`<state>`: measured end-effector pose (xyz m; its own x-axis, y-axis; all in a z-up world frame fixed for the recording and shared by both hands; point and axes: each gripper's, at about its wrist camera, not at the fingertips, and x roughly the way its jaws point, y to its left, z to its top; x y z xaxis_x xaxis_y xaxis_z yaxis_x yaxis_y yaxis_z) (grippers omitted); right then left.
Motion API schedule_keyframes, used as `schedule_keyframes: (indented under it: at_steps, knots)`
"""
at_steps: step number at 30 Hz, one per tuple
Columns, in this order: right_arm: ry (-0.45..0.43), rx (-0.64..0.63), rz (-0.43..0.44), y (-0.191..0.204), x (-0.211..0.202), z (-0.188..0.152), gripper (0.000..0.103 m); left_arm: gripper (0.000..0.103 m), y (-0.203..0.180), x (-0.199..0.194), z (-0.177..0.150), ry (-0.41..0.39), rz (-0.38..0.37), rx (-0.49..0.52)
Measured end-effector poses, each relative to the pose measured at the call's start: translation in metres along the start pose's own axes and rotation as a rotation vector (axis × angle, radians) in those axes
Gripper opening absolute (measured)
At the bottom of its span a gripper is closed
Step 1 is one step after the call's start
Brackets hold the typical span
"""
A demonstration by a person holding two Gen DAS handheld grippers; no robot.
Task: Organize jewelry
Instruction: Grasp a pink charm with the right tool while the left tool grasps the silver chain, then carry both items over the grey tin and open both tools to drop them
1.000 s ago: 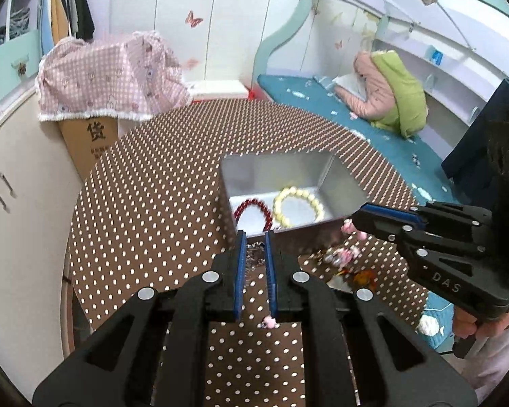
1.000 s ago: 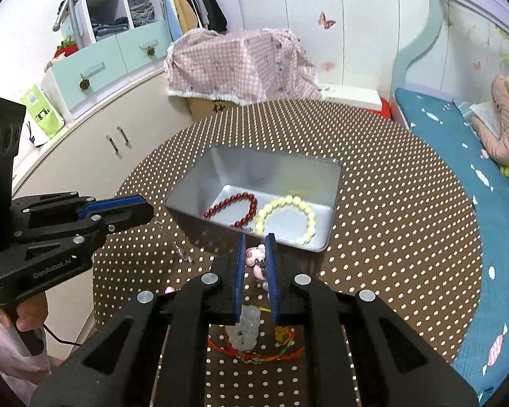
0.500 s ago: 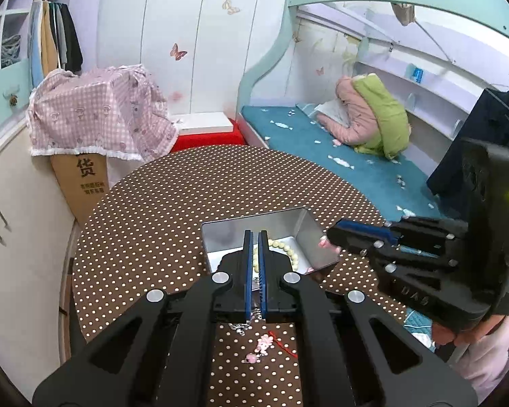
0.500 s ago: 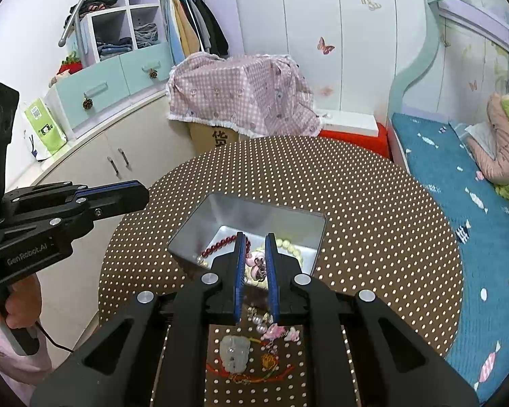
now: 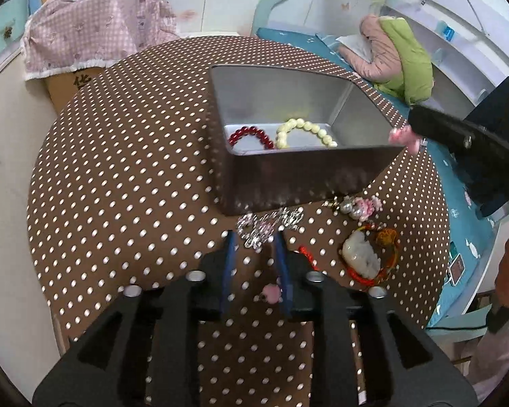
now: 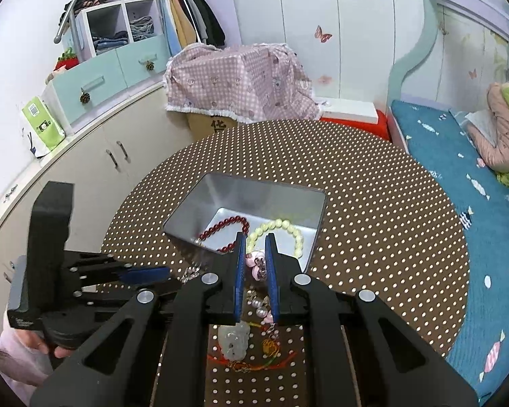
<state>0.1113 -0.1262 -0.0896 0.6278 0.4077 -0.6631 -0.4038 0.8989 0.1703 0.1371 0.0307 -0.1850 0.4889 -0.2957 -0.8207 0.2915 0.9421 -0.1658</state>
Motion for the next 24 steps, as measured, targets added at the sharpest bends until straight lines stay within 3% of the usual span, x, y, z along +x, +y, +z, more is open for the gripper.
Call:
schedule_keyframes:
  at_steps: [2,5,12,24]
  knots:
    - [0.009,0.003,0.001,0.0,0.002,-0.003,0.01,0.049,-0.003,0.003,0.004,-0.007,0.003,0.016]
    - [0.018,0.007,0.002,-0.002,0.003,-0.004,0.01,0.048,-0.008,0.012,0.007,-0.003,0.019,0.03]
    - [0.016,0.011,0.017,-0.005,0.001,-0.007,0.01,0.014,-0.007,0.023,0.005,-0.011,0.085,0.077]
    - [-0.003,0.02,0.012,-0.012,-0.004,-0.004,0.01,0.013,0.001,-0.009,-0.002,-0.063,0.049,0.056]
